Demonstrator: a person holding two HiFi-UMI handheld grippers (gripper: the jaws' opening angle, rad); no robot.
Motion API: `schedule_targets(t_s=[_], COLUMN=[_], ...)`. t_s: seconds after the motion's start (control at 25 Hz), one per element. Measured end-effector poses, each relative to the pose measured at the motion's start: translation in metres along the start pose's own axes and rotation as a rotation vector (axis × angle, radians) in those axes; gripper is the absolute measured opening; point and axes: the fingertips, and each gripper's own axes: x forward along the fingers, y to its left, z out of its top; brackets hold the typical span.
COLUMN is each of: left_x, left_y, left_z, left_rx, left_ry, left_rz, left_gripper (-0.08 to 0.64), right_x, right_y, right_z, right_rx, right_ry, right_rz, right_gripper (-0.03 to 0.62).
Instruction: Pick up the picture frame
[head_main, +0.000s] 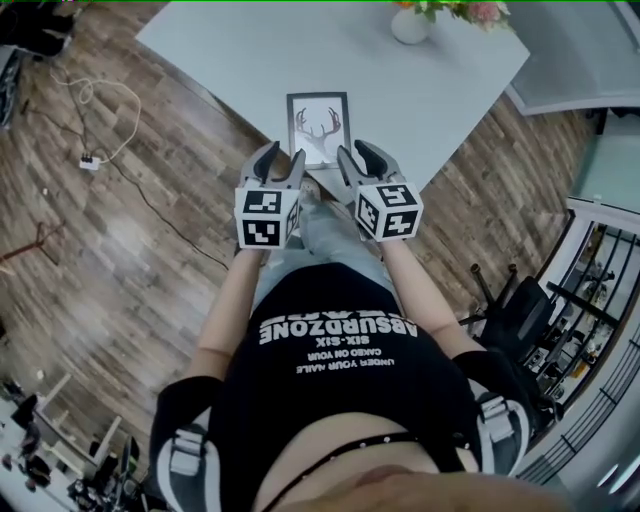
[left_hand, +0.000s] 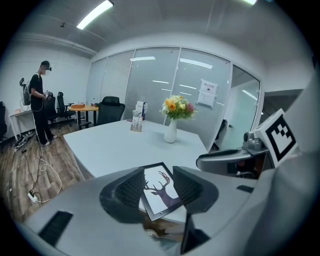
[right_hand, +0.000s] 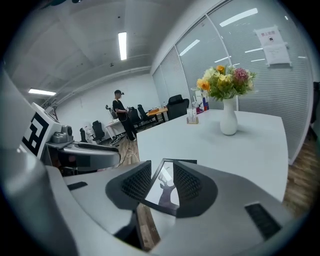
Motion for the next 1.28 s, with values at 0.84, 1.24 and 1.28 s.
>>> schedule_targets(t_s=[0.84, 1.24, 1.28], left_x=[0.099, 0.126, 0.128], left_y=[0.036, 0.05, 0.052], left_z=[-0.04, -0.066, -0.068], left_rx=[-0.079, -0.125, -0.129], left_ry=[0.212, 0.283, 0.293], left_rz=[0.044, 0.047, 0.048], left_gripper=[0.167, 0.167, 0.167], right_x=[0.081, 0.102, 0.104], right_y=[-0.069, -0.083, -0.085], right_z=[-0.047, -0.077, -0.079], right_rx=[0.046, 0.069, 0.073], right_ry=[0.242, 0.328, 0.335], right_rz=[0.014, -0.016, -0.021], right_gripper=[0.14, 0.141, 0.141])
